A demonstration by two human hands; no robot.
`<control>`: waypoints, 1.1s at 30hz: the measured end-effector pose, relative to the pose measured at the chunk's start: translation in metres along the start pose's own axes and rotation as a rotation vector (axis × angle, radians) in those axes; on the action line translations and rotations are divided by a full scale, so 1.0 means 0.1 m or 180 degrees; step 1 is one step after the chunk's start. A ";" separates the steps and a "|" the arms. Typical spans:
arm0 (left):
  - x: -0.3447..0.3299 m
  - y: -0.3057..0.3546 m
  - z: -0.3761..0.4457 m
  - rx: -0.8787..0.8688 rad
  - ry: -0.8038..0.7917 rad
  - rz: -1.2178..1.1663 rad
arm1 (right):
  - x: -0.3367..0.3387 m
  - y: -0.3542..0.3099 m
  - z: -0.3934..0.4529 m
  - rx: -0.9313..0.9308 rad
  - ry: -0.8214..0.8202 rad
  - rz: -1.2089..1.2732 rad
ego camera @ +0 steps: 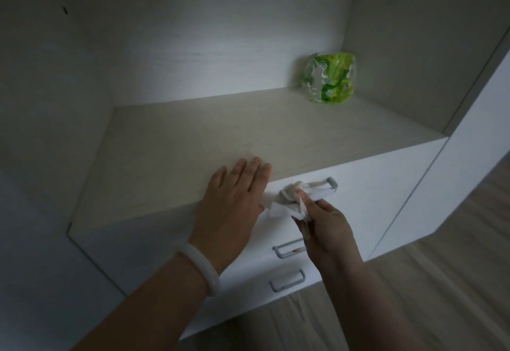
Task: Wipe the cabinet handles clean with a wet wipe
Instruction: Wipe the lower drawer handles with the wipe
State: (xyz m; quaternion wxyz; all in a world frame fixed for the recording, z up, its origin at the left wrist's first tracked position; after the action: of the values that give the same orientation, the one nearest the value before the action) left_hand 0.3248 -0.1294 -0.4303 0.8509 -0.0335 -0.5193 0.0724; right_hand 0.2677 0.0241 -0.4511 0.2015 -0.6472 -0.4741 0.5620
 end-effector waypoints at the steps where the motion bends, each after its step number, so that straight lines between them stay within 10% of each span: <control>1: 0.02 0.01 -0.05 -0.0002 0.0068 0.0042 | 0.02 -0.01 0.00 -0.0016 -0.0051 0.0042; 10: -0.08 0.33 -0.77 -0.0314 0.0730 -0.1044 | 0.80 0.22 -0.06 0.1136 0.1058 -0.2344; 19: -0.20 0.27 -0.71 0.0095 0.0953 -0.0400 | 0.98 0.86 0.35 0.1903 0.0151 -0.4461; 33: -0.24 0.12 -0.40 0.0146 0.0880 0.0482 | 0.89 1.23 0.17 0.2512 -0.0093 -0.5515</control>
State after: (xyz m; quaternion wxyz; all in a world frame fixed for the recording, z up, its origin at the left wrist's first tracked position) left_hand 0.3487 -0.1201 -0.4715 0.9069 -0.0629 -0.3913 0.1429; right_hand 0.2920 0.0368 -0.6014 0.7460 0.0510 -0.5675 0.3447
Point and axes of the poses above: each hand's wrist, its own z-axis towards the middle knuckle, its own x-axis out of the back of the hand, y = z × x, the point moved 1 cm from there along z, towards the middle knuckle, and after that the axes turned 3 degrees about y, right-handed, at the moved point
